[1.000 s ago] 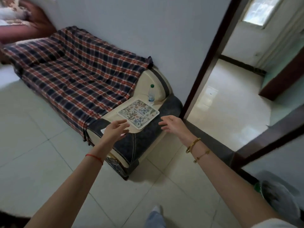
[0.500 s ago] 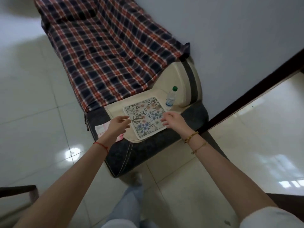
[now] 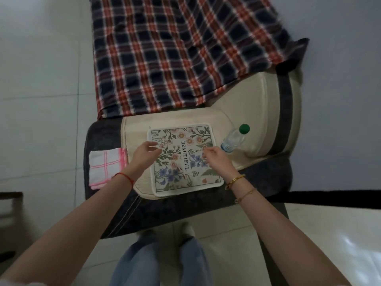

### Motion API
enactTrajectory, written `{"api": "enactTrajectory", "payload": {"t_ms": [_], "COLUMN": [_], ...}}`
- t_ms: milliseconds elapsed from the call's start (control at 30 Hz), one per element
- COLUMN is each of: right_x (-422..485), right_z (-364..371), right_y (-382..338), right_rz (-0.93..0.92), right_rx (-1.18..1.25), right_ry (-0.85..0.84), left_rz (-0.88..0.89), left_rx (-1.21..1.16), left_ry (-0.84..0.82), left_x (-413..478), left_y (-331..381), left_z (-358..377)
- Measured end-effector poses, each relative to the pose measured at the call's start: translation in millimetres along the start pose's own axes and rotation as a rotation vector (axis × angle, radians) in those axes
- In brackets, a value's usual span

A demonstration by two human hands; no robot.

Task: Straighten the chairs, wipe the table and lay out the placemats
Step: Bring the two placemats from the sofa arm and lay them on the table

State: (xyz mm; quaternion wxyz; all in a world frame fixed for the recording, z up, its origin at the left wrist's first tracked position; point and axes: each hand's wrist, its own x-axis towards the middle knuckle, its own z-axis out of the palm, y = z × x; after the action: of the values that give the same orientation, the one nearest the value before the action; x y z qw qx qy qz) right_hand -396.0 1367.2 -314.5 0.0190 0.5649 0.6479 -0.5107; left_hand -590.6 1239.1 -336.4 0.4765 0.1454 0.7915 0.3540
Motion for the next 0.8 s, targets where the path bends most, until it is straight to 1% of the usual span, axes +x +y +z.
{"api": "enactTrajectory", "payload": {"t_ms": [167, 233, 333, 433, 500, 633, 733, 800], "right_x": [65, 81, 99, 106, 107, 104, 106, 107], "right_z": [2, 6, 10, 13, 15, 12, 10, 8], "right_y": [50, 76, 107, 122, 128, 126, 124, 121], "right_rz": [-0.024, -0.013, 0.01, -0.033, -0.044, 0.032, 0.07, 0.056], "right_rx": [-0.137, -0.18, -0.215, -0.2, -0.229, -0.222, -0.18, -0.151], "right_ry": [-0.072, -0.08, -0.057, 0.007, 0.059, 0.085, 0.057, 0.09], "left_rz": [-0.05, -0.089, -0.083, -0.09, -0.13, -0.146, -0.129, -0.098], "left_rx": [0.028, 0.04, 0.187, 0.276, 0.243, 0.159, 0.075, 0.013], "left_ry": [0.168, 0.194, 0.266, 0.33, 0.366, 0.377, 0.396, 0.392], "left_x": [52, 62, 75, 81, 78, 75, 70, 66], "left_y": [-35, -50, -70, -76, -74, -76, -74, -67], "left_z": [37, 51, 67, 81, 84, 75, 65, 61]}}
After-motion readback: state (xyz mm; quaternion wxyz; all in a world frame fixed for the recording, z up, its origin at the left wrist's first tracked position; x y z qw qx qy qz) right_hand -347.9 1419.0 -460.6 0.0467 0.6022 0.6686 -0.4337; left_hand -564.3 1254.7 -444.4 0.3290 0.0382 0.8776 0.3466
